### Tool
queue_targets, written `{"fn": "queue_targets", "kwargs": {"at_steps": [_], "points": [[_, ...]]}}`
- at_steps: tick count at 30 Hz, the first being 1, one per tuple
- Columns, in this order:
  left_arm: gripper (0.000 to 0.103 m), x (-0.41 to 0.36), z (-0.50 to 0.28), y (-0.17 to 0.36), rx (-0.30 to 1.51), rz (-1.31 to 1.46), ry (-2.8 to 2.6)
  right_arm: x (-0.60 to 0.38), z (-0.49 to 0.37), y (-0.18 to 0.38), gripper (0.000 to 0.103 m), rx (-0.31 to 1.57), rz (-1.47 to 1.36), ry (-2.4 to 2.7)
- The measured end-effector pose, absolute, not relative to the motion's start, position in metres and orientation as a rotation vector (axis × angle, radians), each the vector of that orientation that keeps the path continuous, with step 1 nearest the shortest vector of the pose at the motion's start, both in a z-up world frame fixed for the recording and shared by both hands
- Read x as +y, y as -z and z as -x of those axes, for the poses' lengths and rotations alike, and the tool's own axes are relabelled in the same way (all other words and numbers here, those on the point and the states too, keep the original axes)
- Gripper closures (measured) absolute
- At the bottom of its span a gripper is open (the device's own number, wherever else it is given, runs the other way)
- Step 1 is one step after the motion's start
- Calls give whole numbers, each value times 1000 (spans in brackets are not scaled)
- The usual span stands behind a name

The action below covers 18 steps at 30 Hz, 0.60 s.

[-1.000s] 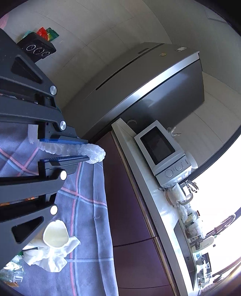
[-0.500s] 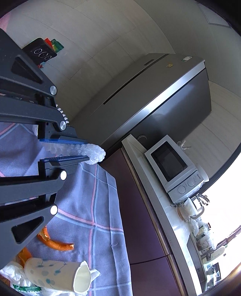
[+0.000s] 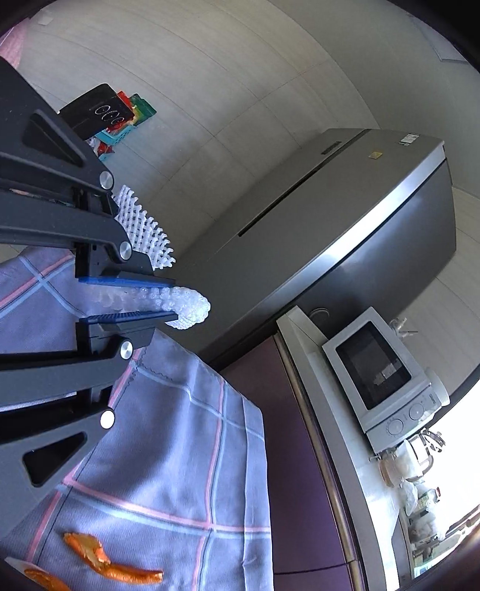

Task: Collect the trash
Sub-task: 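Carry the foam nets in both tools over the blue bin, then open the left tool into the bin while the right tool releases its foam net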

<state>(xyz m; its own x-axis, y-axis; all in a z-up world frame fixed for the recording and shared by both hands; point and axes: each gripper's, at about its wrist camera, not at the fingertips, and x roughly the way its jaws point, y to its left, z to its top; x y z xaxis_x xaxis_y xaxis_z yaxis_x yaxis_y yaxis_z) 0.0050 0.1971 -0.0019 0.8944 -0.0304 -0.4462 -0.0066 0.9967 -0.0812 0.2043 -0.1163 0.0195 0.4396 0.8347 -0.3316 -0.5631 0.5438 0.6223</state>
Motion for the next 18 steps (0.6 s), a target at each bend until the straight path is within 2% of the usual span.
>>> {"fn": "queue_targets", "kwargs": {"at_steps": [18], "points": [[92,284,-21,44,583,60,-256,7,-219,4,92,820,-346,-1074]]}}
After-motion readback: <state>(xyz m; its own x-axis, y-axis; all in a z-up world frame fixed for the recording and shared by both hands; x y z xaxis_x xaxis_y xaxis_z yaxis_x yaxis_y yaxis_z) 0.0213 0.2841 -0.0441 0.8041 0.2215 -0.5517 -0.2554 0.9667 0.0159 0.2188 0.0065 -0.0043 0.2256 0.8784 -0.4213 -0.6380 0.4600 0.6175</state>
